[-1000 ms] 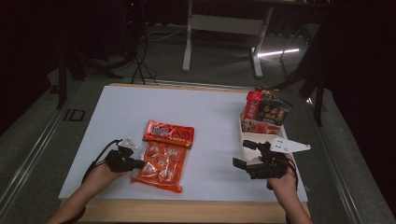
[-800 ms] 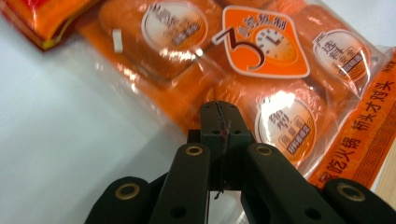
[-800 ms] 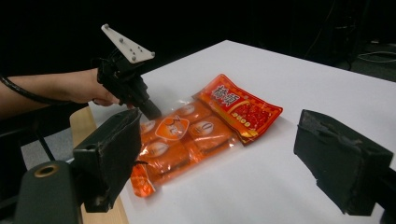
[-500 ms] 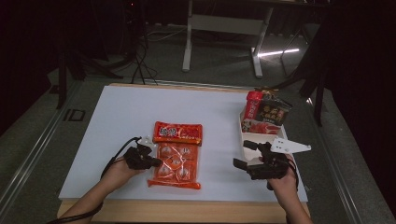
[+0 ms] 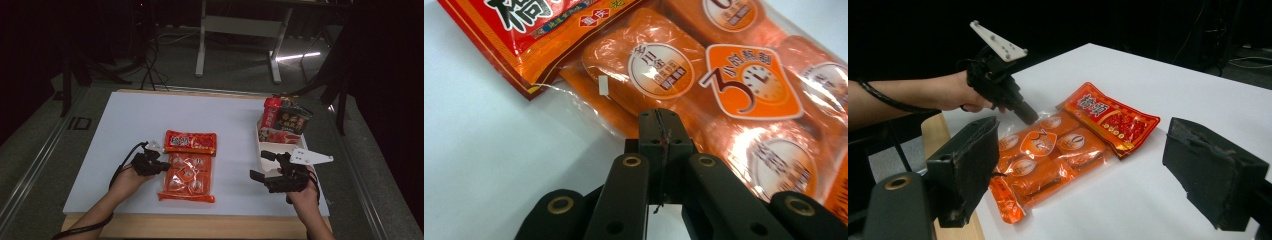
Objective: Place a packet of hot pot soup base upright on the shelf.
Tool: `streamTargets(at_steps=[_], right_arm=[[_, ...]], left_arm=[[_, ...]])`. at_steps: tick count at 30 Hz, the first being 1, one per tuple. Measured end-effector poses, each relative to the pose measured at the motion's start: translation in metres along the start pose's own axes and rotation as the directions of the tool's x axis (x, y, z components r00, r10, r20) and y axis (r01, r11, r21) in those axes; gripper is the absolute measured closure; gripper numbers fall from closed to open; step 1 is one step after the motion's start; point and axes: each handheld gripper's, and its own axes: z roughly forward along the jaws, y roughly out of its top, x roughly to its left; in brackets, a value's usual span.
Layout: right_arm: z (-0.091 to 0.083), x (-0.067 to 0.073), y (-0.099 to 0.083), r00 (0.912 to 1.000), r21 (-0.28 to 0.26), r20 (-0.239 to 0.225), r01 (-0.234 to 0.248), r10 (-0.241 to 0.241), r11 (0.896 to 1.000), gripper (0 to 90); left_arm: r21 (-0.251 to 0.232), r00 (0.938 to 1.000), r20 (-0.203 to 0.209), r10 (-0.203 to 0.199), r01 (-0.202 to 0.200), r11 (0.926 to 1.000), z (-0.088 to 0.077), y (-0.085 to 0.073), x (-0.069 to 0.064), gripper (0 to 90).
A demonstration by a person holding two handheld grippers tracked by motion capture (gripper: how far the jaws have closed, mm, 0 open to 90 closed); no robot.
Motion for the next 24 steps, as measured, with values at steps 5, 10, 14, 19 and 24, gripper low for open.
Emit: streamTargets(at_steps=[5,10,14,19,24], right_arm=[[-0.001,0.000,-0.001,1.0000,-0.003,0.002,-0.002,0.002,1.000,14.7],[0.000,0.001,-0.001,1.0000,0.002,-0.001,0.002,-0.002,1.000,14.7],[-0.002,0.003,-0.002,1.0000,0.004,0.002,0.006,-0.006,1.000,14.7],[-0.007,0.002,-0.007,1.0000,0.000,0.007,0.005,-0.005,1.000,14.7],[-0.006,0.003,-0.006,0.9999,0.000,0.006,0.009,-0.009,1.000,14.7]], left_arm=[[-0.002,0.9998,0.019,0.003,-0.003,1.0000,0.004,0.006,0.000,90.0],[-0.014,0.9901,0.123,0.068,-0.066,0.9977,0.020,0.026,-0.023,90.0],[-0.004,0.9872,0.122,0.104,-0.104,0.9946,0.033,0.045,-0.036,90.0],[-0.054,0.9941,0.088,0.062,-0.058,0.9969,0.017,0.041,-0.019,90.0],[-0.069,0.9969,0.074,0.026,-0.021,0.9974,0.002,0.036,-0.002,90.0]])
